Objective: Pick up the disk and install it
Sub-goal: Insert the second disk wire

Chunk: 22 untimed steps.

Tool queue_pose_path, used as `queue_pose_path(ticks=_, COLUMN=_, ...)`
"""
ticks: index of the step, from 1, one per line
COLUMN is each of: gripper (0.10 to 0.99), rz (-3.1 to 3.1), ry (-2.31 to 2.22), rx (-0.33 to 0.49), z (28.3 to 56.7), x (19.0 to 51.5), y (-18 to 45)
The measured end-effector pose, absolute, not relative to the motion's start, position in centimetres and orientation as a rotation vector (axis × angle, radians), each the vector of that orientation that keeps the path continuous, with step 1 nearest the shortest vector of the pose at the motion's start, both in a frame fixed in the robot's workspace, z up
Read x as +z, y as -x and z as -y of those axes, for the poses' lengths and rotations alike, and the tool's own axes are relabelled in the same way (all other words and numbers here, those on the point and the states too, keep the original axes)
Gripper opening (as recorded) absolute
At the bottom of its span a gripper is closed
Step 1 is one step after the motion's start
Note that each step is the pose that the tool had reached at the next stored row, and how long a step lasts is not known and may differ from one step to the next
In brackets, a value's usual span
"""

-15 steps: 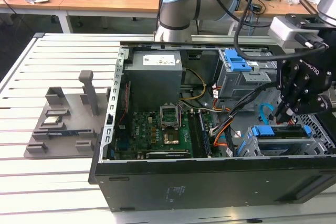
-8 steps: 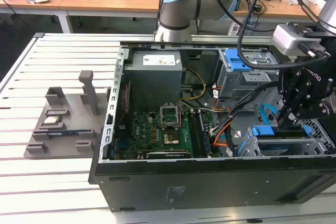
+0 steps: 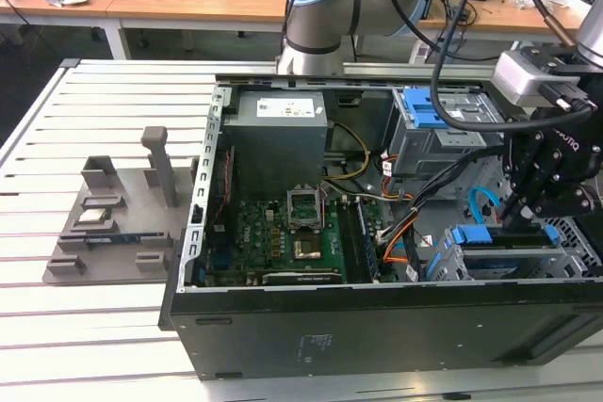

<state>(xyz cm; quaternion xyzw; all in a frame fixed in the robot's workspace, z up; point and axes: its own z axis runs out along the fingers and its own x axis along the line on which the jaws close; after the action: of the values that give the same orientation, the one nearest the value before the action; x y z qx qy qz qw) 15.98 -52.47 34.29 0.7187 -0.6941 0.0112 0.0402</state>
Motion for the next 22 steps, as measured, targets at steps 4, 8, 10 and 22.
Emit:
queue_pose_path(ticks=4, gripper=0.165, rz=2.126, ry=-2.202, rx=0.035, z=52.5, x=34.0, y=-16.1)
queue_pose_path(ticks=8, gripper=0.165, rz=2.127, ry=-2.202, rx=0.034, z=52.5, x=33.6, y=-16.2)
queue_pose_path(ticks=10, gripper=0.165, rz=2.126, ry=-2.202, rx=0.034, z=52.5, x=33.6, y=-16.2)
queue_pose_path(ticks=22, gripper=0.106, rz=2.126, ry=-2.202, rx=0.035, z=51.4, x=38.4, y=-16.2)
